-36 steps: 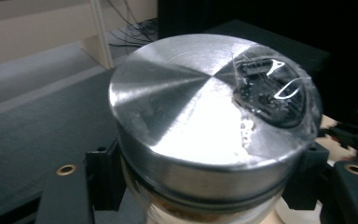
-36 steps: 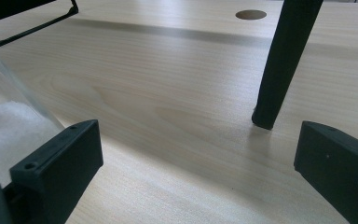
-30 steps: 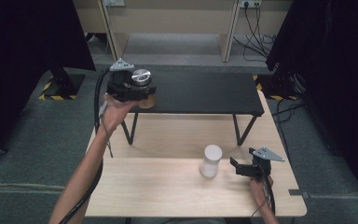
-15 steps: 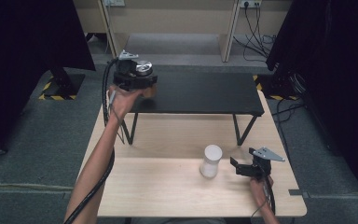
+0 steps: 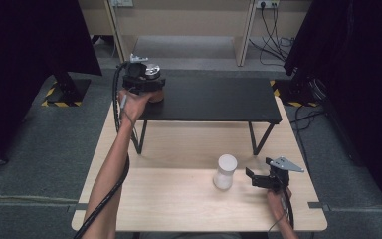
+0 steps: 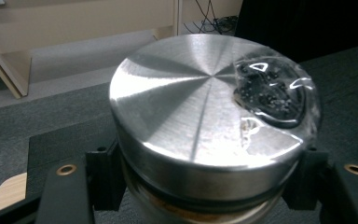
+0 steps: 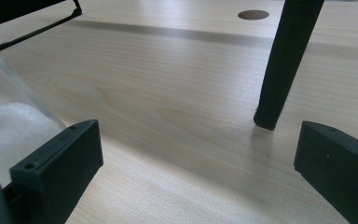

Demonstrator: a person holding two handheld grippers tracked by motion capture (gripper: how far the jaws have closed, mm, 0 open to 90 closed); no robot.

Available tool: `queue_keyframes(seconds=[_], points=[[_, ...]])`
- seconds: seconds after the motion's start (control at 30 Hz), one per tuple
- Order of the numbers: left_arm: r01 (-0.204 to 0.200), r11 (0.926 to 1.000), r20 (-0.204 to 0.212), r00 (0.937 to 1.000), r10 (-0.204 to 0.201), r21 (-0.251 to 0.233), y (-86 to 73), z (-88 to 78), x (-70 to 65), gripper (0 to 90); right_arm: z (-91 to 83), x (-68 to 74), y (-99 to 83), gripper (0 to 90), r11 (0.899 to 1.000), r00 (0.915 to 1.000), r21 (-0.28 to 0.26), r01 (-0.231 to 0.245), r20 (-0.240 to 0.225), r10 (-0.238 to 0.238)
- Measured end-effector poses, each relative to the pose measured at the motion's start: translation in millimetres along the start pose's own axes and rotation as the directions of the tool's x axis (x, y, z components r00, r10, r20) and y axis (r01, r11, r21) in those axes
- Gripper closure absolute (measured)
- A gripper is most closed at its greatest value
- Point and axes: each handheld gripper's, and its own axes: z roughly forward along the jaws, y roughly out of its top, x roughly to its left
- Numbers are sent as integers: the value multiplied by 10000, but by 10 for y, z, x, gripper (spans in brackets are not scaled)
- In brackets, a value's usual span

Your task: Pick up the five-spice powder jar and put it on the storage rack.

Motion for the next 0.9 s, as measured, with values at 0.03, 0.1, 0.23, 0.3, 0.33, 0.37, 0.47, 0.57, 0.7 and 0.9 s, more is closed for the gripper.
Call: queue_keyframes(seconds=[0.03,0.1,0.23,0.3,0.33,0.37,0.47,0.57,0.7,0.9], points=[[-21,10000,-8,10000,21,20,-7,13,-6,306,0,0,0,11,10000,10000,1,8,-3,-8],[-126,9999,-60,9999,125,-84,-35,17,-25,305,0,2,0,11,10000,10000,-1,14,2,-14],[-150,9999,-65,9999,150,-46,-30,8,-26,301,0,4,0,11,10000,10000,0,26,5,-26],[-123,9999,-41,9999,123,-107,-41,7,-20,301,0,4,0,11,10000,10000,-4,25,9,-25],[-132,9998,-38,9999,131,-124,-43,6,-22,299,0,3,0,11,10000,10000,-4,26,2,-26],[-111,9998,-30,9999,111,-158,-42,0,-22,295,1,2,0,11,10000,10000,1,25,-4,-25],[51,9999,-72,10000,-52,-103,-1,-23,-26,221,0,4,3,12,10000,10000,16,28,-7,-28],[80,9999,-127,9999,-82,-141,17,-68,-36,161,0,5,0,12,10000,10000,2,39,4,-39],[28,10000,-214,9998,-27,36,44,-108,-34,116,2,8,2,12,10000,10000,12,64,10,-64],[69,9997,43,10000,-70,223,47,-155,8,92,1,12,6,12,10000,10000,34,66,18,-66]])
